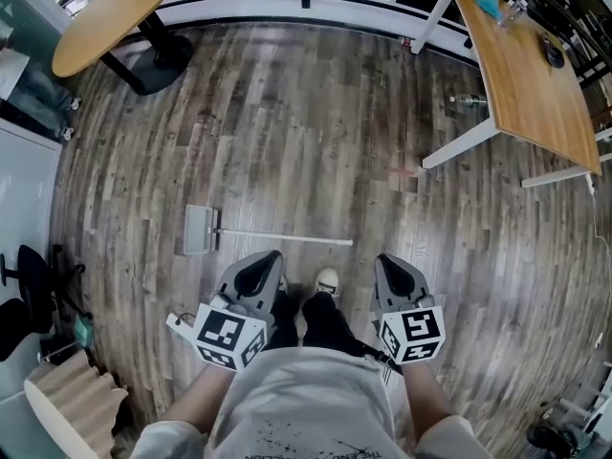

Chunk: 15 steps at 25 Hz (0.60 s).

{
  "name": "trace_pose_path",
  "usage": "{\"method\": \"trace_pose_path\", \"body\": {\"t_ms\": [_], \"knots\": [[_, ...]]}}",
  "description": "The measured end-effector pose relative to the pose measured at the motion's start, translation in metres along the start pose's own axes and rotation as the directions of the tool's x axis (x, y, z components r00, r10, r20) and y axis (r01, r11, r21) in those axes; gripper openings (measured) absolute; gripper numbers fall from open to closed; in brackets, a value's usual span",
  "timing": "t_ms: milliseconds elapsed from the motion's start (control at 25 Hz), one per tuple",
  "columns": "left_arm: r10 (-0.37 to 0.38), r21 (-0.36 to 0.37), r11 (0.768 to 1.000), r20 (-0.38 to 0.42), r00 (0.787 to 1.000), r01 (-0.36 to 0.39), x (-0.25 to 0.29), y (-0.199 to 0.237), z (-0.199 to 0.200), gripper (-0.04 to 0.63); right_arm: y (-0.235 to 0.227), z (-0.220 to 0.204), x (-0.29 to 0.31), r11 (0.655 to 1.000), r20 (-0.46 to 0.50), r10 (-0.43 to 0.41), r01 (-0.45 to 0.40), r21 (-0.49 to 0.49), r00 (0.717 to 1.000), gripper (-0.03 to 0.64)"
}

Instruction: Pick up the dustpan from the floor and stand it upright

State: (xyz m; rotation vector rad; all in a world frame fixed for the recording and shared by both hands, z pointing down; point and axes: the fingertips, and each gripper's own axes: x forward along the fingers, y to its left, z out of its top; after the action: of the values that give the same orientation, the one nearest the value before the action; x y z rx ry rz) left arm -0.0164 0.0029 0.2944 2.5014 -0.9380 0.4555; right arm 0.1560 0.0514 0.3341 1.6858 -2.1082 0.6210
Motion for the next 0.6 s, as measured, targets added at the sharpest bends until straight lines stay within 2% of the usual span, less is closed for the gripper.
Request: {"method": "trace_pose_path", "body": {"t_ms": [120,320,600], "knots": [[-0.014,0.007,1.0,-0.019,1.0,0.014,0.013,0.021,-0.004,0.023,0.006,-0.006,0.022,1.0,-0.031,0.004,-0.004,-0.015,1.0,0.026],[-0.038,0.007,0.999,-0.057,0.998,0.039,0.047,0.04,-0.035,0.023,0.005,-0.032,0.06,0.999,-0.068,0.022,-0.026,-0.047,0.997,0.026],[-0.093,0.016,0.995,-0.128,0.987,0.096,0.105,0.058,-0.1,0.023,-0.027,-0.109,0.122,0.999,-0.147,0.019,-0.025,-0.039,0.989,0.026]]}}
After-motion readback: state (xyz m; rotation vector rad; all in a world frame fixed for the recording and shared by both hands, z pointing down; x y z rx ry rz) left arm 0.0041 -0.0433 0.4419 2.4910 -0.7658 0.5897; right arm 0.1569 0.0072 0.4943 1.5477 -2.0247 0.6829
